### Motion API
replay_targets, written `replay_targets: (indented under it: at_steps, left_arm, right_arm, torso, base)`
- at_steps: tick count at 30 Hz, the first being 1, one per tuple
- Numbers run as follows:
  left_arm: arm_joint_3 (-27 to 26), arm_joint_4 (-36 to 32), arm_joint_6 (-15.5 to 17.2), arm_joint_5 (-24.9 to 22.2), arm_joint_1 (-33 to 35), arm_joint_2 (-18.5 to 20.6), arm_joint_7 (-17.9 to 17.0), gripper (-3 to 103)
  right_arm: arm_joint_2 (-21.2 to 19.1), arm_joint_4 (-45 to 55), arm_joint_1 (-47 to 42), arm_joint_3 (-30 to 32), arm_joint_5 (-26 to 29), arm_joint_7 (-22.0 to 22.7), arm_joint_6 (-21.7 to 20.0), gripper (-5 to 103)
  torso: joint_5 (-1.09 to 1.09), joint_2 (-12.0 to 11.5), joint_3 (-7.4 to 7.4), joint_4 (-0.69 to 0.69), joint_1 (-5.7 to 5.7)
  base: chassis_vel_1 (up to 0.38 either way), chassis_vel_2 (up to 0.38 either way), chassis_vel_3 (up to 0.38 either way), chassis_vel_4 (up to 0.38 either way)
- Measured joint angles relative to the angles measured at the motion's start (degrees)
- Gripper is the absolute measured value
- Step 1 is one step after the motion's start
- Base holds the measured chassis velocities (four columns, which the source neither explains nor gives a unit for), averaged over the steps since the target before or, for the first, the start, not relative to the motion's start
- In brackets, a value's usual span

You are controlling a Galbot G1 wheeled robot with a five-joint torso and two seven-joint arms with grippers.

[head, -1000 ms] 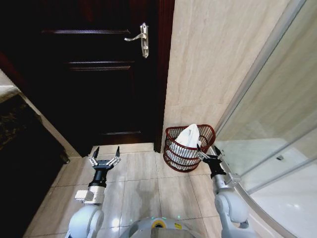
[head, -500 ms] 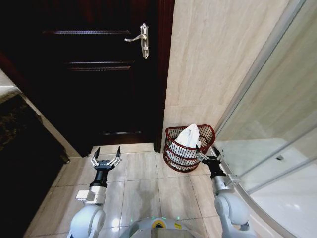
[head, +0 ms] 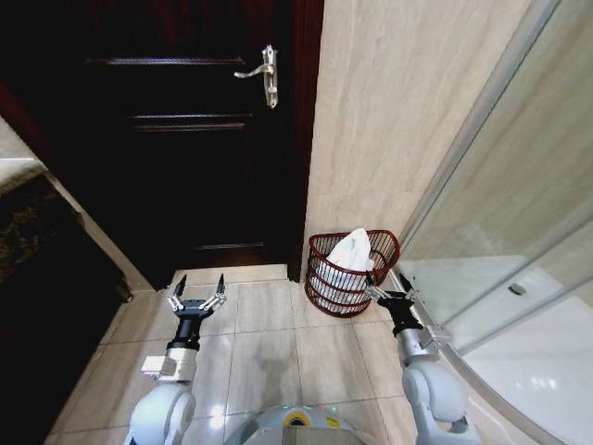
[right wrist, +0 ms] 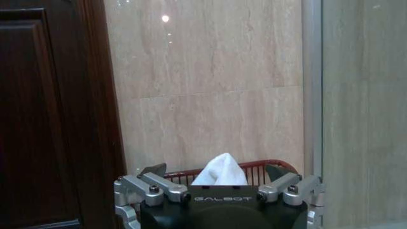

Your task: Discard the used towel into the hamper.

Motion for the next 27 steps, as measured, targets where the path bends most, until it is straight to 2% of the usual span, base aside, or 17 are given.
replay_targets:
  at_steps: [27]
  left_arm:
    - [-0.3,0.1,-0.5,-0.4,0.0,-0.2,0.0,100]
  right_arm:
    - [-0.3,1.4,-1.0,-0.3,-0.5,-0.2,-0.2,100]
  torso:
    - [0.0,0.0,0.04,0.0,0.0]
  base:
    - [0.054,-0.055,-0.06,0.052]
